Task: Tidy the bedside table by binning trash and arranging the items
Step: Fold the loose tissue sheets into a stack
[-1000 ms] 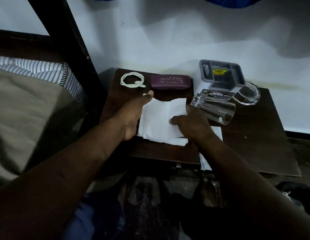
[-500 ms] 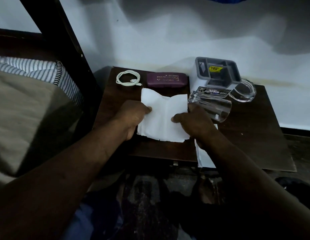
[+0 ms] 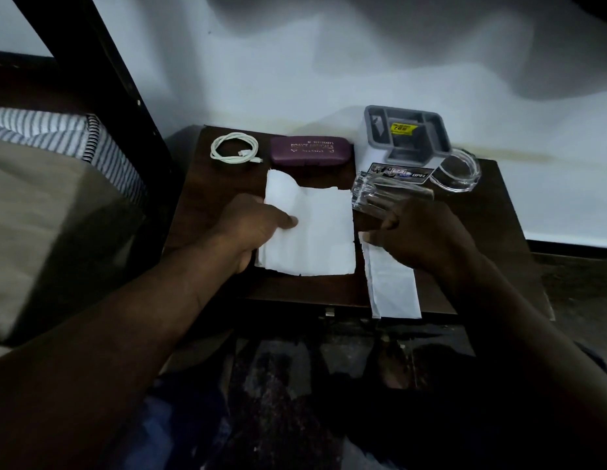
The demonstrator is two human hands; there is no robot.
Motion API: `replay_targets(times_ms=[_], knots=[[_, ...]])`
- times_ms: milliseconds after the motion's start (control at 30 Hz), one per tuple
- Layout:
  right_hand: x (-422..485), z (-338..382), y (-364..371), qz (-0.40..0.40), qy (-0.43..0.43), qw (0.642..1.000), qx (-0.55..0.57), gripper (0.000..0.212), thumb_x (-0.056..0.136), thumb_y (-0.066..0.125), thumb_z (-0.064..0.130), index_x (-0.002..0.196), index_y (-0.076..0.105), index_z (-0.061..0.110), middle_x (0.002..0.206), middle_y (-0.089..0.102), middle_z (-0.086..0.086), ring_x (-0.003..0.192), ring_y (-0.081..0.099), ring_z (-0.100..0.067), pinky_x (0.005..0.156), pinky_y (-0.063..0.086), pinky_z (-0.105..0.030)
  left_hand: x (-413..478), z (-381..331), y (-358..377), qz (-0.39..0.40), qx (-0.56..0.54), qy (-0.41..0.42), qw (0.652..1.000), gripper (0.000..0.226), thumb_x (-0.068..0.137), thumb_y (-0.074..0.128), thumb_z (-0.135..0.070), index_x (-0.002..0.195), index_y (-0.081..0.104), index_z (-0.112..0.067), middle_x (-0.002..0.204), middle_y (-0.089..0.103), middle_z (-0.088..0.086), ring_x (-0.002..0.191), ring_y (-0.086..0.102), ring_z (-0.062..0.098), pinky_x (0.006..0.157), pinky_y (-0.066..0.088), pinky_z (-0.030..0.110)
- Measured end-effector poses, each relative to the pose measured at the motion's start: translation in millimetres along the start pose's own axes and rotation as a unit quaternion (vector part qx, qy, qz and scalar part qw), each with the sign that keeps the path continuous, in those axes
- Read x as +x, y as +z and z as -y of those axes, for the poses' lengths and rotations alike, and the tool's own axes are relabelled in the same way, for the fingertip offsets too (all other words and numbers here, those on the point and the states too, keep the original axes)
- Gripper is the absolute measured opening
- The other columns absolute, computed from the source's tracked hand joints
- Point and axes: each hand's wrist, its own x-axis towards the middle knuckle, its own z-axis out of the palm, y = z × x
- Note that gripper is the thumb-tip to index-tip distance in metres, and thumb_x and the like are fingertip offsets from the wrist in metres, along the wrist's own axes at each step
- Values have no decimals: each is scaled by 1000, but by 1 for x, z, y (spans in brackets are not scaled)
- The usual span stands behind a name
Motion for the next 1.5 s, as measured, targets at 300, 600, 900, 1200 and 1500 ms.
replay_targets(times_ms=[300, 600, 900, 1200, 1500], knots=[[-5, -14, 18, 56, 22, 995, -74, 54, 70, 87, 57, 72, 48, 20, 78, 59, 1, 74, 59, -24, 70, 54, -36, -3, -2, 8, -17, 21, 16, 999, 31, 84, 73, 4, 114, 71, 1, 110, 74, 14, 99, 71, 33, 92, 59, 48], [-5, -1, 7, 53, -1, 999, 5, 8, 79, 76, 20, 78, 72, 14, 83, 75, -6, 81, 73, -29, 78, 63, -41, 1, 0, 7, -22, 44, 12, 999, 34, 88, 71, 0, 121, 67, -1, 119, 70, 15, 108, 68, 34, 99, 55, 49], [-10, 19, -33, 106, -18, 842, 529, 9, 91, 76, 9, 84, 72, 14, 77, 73, -6, 68, 68, -14, 62, 56, -26, 2, 0, 7, -37, 43, 6, 998, 31, 90, 68, 0, 121, 68, -2, 118, 70, 14, 107, 67, 32, 97, 56, 47], [0, 53, -3, 32, 30, 873, 485, 8, 88, 82, 21, 80, 80, 24, 69, 75, 7, 57, 63, -5, 52, 51, -20, -5, -2, 5, -20, 4, 24, 1000, 22, 89, 68, -9, 110, 73, -5, 104, 77, 11, 94, 74, 30, 89, 61, 46], [2, 75, 10, -36, 27, 893, 447, 15, 90, 80, 22, 77, 77, 29, 62, 71, 16, 48, 59, 7, 46, 44, -10, 0, -2, -3, -108, 55, 159, 980, 22, 97, 62, -43, 103, 56, -23, 92, 65, -6, 86, 61, 13, 71, 46, 30]])
